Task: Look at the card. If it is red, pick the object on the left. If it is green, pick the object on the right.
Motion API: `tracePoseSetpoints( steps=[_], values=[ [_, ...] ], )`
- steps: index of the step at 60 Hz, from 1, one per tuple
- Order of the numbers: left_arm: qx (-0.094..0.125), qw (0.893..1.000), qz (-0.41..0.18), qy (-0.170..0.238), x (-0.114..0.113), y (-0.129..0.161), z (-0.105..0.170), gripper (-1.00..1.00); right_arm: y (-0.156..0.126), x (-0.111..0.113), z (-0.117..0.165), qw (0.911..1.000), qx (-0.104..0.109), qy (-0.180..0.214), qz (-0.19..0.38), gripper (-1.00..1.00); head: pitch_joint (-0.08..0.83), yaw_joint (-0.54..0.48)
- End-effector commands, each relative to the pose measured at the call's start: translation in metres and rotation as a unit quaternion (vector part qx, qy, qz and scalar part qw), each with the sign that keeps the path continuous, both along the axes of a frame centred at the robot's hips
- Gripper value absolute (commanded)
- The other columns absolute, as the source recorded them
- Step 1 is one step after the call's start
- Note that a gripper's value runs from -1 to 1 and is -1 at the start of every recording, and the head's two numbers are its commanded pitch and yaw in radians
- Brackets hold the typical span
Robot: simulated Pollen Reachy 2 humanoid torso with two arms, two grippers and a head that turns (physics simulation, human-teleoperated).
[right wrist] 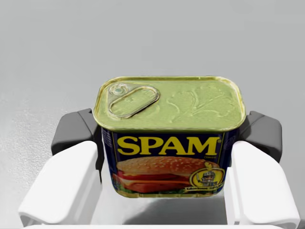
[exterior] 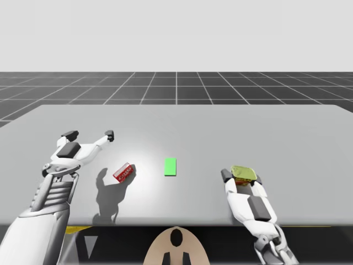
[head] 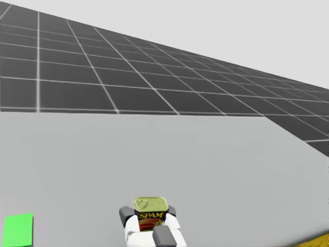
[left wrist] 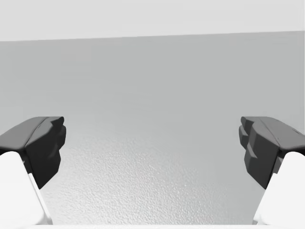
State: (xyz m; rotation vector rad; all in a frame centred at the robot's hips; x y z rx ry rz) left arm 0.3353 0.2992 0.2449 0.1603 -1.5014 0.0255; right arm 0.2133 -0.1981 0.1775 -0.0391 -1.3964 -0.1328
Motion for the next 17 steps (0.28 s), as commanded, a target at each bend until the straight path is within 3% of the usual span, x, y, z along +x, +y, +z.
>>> tracePoseSetpoints(
  steps=[1,9,17],
  values=[
    [-0.002,1.000,0.002,-0.002,0.000,0.001,0.001,-1.00,0.010,-0.007,0.087,0.9943,0.026,-0.101,0.021,1.00,0.337,-0.50],
    [-0.004,1.000,0.003,-0.005,0.000,0.002,0.002,-1.00,0.006,-0.025,0.162,0.9823,0.019,-0.184,0.034,1.00,0.329,-0.50],
    [-0.006,1.000,0.004,-0.008,0.000,0.003,0.003,-1.00,0.007,-0.036,0.207,0.9690,0.007,-0.244,0.041,1.00,0.325,-0.51]
  ],
)
